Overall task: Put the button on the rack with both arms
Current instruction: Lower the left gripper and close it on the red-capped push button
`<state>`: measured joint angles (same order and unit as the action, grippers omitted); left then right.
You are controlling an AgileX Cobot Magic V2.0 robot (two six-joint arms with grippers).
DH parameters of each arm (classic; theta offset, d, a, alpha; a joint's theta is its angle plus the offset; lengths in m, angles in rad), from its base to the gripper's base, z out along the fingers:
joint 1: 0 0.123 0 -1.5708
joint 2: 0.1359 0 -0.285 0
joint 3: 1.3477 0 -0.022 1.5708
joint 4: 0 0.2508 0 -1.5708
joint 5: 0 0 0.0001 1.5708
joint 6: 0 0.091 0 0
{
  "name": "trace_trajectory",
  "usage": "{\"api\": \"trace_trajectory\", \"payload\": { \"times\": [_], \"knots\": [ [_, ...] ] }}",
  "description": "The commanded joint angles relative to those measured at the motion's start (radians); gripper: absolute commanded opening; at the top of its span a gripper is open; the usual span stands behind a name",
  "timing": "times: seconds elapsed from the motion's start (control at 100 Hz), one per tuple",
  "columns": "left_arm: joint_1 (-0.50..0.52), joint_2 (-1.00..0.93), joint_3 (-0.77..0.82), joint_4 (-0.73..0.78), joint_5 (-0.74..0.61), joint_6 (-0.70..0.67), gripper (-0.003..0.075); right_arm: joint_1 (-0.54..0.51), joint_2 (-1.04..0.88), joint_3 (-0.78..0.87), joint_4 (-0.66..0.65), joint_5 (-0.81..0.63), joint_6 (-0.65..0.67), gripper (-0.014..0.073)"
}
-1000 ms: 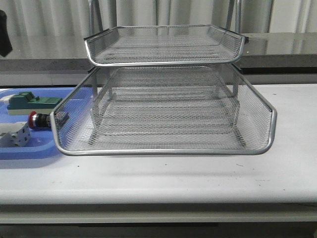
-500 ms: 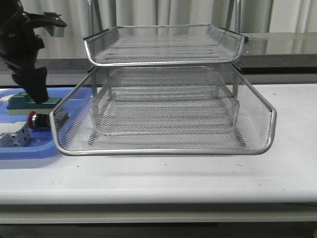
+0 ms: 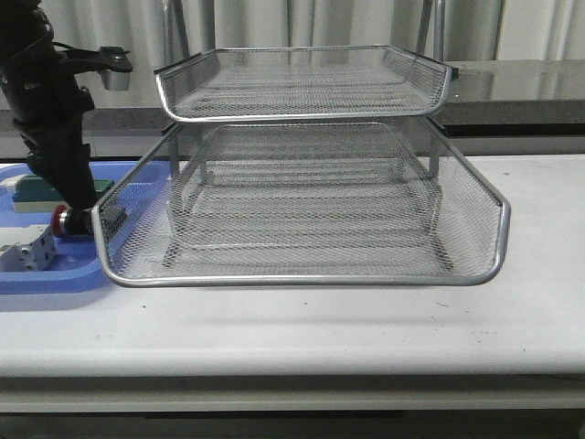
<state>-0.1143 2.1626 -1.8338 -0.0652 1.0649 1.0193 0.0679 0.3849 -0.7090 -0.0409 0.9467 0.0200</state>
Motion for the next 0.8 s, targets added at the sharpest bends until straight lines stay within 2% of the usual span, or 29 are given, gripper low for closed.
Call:
{"api": "trace_trajectory", "payload": {
  "times": [0.0,0.32,0.79],
  "knots": [
    [-0.006,-0.036,-0.029,-0.021,-0.02,0.014,0.0619,-0.004,0.009,-0.031,-0.013,-0.065,-0.001,-0.0069],
    [-0.006,-0.009,-0.029,-0.023,-0.095,0.04,0.0619,-0.004,0.009,-0.031,-0.013,-0.065,-0.001,-0.0069],
    [-0.006,0.019,-0.029,-0.042,-0.092,0.057,0.0619,-0.004,0.009,-0.031,-0.013,-0.065,-0.001,-0.0069]
  ]
}}
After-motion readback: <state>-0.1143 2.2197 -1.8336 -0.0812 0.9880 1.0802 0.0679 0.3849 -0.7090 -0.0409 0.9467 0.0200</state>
